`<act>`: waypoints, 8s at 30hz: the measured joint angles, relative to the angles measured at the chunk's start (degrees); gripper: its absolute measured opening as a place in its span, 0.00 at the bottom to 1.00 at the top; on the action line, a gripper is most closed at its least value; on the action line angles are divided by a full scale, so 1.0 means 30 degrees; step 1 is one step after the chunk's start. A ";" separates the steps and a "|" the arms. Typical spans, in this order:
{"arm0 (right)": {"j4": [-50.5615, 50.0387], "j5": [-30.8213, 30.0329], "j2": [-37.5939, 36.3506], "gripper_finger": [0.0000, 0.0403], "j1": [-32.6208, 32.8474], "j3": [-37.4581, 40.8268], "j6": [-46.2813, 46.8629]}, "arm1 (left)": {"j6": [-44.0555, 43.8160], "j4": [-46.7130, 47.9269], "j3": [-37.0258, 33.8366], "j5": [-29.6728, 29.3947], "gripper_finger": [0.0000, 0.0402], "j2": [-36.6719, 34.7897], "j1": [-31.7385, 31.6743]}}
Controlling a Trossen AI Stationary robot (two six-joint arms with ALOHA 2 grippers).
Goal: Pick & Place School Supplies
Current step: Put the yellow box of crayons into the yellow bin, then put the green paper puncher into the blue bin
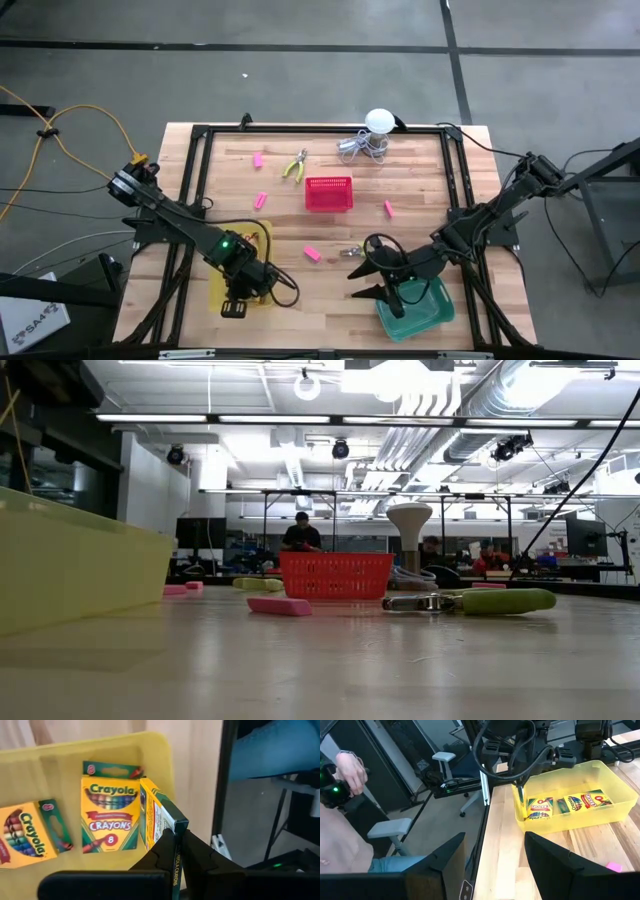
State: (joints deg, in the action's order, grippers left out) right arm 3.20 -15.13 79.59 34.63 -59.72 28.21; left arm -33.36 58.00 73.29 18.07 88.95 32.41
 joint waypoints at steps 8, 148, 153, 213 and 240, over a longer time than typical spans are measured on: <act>0.0000 0.0012 0.0000 0.48 -0.0007 0.0000 0.0007 | -0.0273 -0.0141 -0.0750 -0.0046 0.03 0.0000 -0.0822; -1.2085 0.4159 0.6175 0.48 -0.8096 0.1581 -0.8499 | 0.3657 -0.8221 -0.2729 -0.4121 0.26 -0.4044 -0.8941; -1.1621 0.4626 0.6726 0.48 -0.8477 0.1559 -0.8849 | 0.3651 -0.8276 -0.2729 -0.4126 0.26 -0.4036 -0.8941; -1.5128 0.0478 -0.0145 0.09 0.3477 0.0369 0.5301 | 0.3591 -0.8349 -0.2736 -0.4074 0.26 -0.4044 -0.8941; -1.5875 0.0726 0.5441 0.09 0.7654 0.0576 1.0457 | 0.3562 -0.8518 -0.2736 -0.4054 0.26 -0.4044 -0.8941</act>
State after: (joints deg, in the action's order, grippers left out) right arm -44.42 -12.95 95.91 57.59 -58.00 59.58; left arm -22.68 32.44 65.08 5.91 76.82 5.58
